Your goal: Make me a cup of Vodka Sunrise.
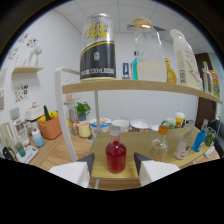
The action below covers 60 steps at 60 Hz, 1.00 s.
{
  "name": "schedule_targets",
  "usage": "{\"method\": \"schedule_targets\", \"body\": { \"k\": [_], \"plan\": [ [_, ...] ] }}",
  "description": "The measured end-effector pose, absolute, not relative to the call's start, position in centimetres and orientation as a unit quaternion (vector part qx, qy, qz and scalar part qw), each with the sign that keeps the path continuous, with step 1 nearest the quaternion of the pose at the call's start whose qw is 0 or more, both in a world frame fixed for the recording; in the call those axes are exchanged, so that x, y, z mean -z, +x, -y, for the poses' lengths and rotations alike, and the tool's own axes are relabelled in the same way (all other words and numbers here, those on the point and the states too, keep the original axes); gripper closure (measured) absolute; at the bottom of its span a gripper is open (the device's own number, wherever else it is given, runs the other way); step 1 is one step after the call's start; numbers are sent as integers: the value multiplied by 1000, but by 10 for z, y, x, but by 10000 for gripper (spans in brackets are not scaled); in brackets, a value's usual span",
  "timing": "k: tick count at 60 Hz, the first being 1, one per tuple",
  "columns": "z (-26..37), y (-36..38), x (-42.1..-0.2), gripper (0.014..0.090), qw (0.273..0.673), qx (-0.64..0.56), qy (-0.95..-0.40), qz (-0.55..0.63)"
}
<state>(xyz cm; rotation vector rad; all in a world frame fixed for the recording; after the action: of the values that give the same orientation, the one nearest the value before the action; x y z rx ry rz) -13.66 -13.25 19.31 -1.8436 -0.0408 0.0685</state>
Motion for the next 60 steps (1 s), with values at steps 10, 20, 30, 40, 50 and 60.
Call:
{"method": "schedule_targets", "body": {
  "k": [10,20,30,40,50,60],
  "plan": [
    [107,-135,-186,592,604,-18,-797,14],
    [105,-129,-188,690,612,-2,-791,11],
    [114,-132,-193,699,615,-8,-788,35],
    [146,-124,-209,699,624,-10,-780,45],
    [184,-94,-190,701,614,-13,-789,23],
    [206,-68,-159,700,596,-21,-803,4]
  ]
}}
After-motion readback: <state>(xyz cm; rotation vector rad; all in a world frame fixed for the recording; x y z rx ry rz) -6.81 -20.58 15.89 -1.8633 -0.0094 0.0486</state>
